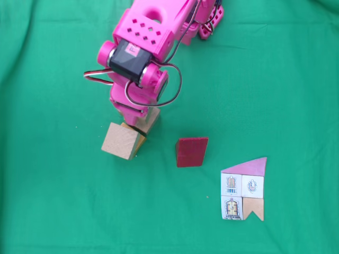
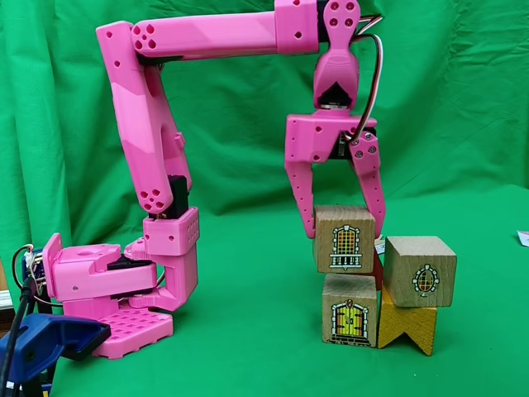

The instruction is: Grasp some building blocks and build the house on the picture.

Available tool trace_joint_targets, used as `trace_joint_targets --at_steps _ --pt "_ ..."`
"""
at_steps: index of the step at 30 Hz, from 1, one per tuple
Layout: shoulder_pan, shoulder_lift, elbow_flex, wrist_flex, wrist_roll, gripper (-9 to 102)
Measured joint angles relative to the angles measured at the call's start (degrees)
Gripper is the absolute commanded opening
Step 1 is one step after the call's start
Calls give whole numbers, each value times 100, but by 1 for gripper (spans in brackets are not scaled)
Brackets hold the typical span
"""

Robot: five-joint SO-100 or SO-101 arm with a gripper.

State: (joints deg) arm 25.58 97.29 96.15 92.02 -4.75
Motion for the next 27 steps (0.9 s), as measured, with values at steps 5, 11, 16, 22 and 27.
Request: trace_joint_targets --at_steps 5,11,16,22,27 --pt "0 9 -97 0 0 28" --pt "0 9 -132 0 0 28" --pt "0 -88 -141 0 0 28" --pt "0 -105 -141 0 0 28" --pt "0 -123 -141 0 -70 28"
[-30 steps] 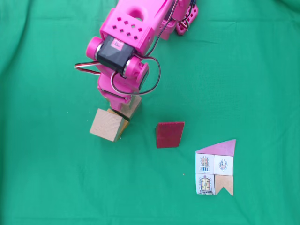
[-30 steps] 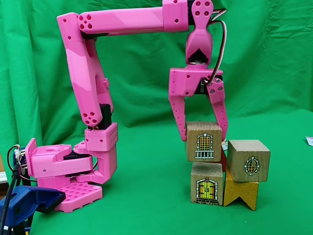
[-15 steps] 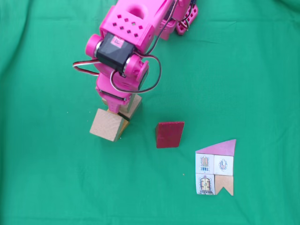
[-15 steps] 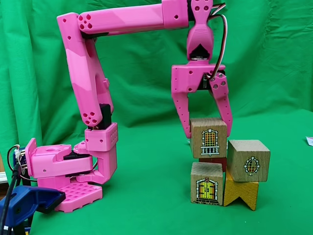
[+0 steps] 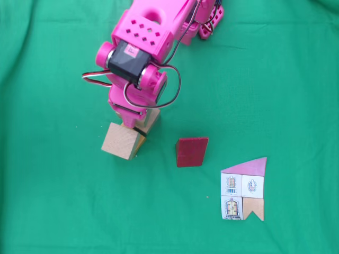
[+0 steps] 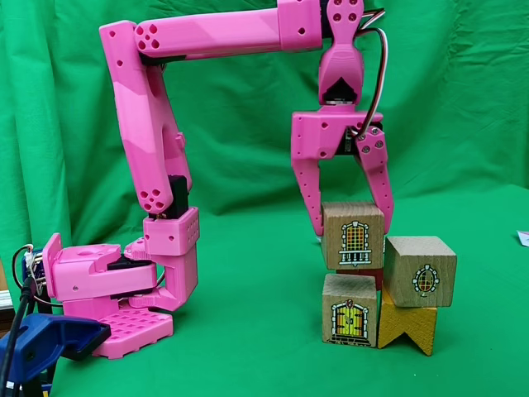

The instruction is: Grasp some building blocks and build the house on the picture.

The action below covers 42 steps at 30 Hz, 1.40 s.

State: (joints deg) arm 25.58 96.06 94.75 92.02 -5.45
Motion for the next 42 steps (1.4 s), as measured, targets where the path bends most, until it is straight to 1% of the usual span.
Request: trace_joint_targets --at_steps 4,19,22,28,42 --pt "0 0 0 0 -229 28" --pt "0 0 0 0 -255 28" --pt "0 0 0 0 -325 32" --pt "0 0 0 0 -483 45" --pt "0 0 -18 0 -483 47"
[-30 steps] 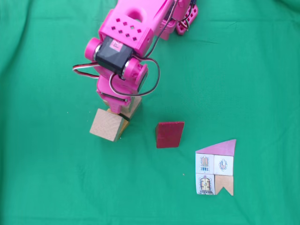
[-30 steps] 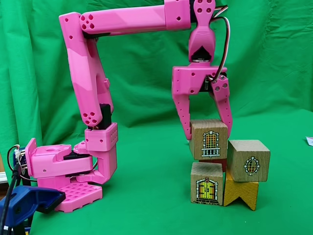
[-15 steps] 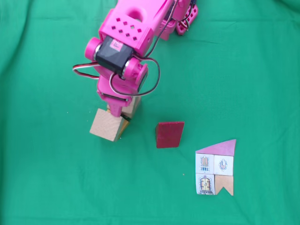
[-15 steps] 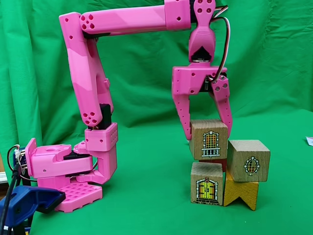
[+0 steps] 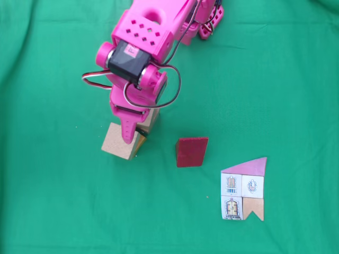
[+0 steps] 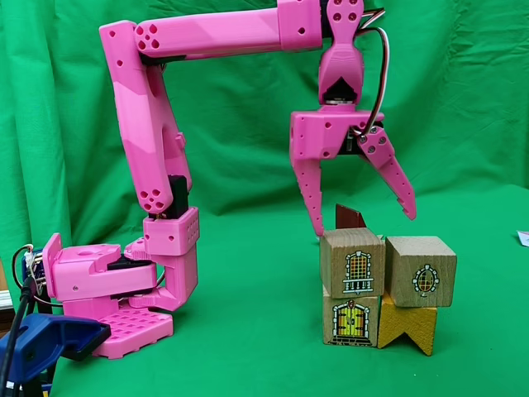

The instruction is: Grasp some building blocks and build the house on the picture.

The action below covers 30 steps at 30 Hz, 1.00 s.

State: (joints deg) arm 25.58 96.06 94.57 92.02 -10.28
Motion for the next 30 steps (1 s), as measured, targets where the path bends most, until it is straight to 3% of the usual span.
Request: trace_joint_targets --at_steps 21,30 --pt "466 -114 -1679 0 -44 46" --pt "624 -1178 -2821 0 -44 36"
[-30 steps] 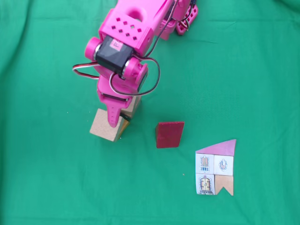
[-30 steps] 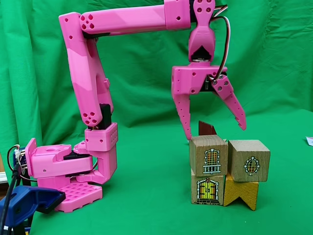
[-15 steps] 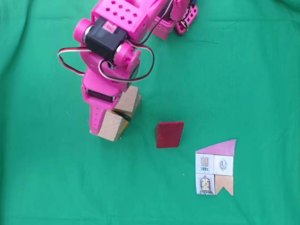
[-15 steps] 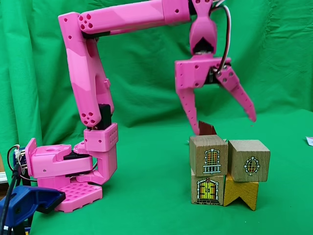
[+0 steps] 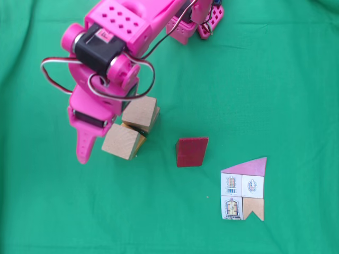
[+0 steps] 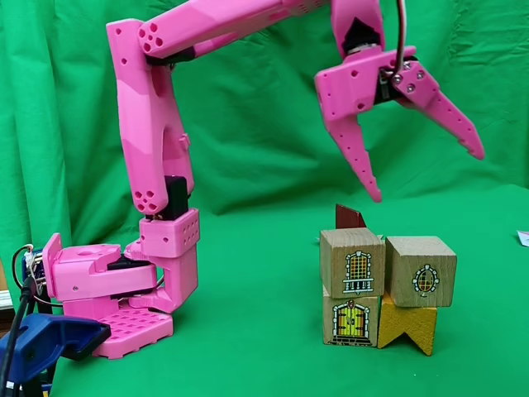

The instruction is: Grasp some building blocks and build the house on the picture.

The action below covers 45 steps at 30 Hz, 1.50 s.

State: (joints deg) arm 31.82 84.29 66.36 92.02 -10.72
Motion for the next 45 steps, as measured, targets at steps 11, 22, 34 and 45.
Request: trace_joint_targets --at_steps 11,22,34,45 --pt "9 -1195 -1204 0 0 20" --pt "9 -2188 -2347 0 0 10" --pt "-18 -2795 -2795 0 0 2" --pt "-18 -3015 -2813 -334 0 0"
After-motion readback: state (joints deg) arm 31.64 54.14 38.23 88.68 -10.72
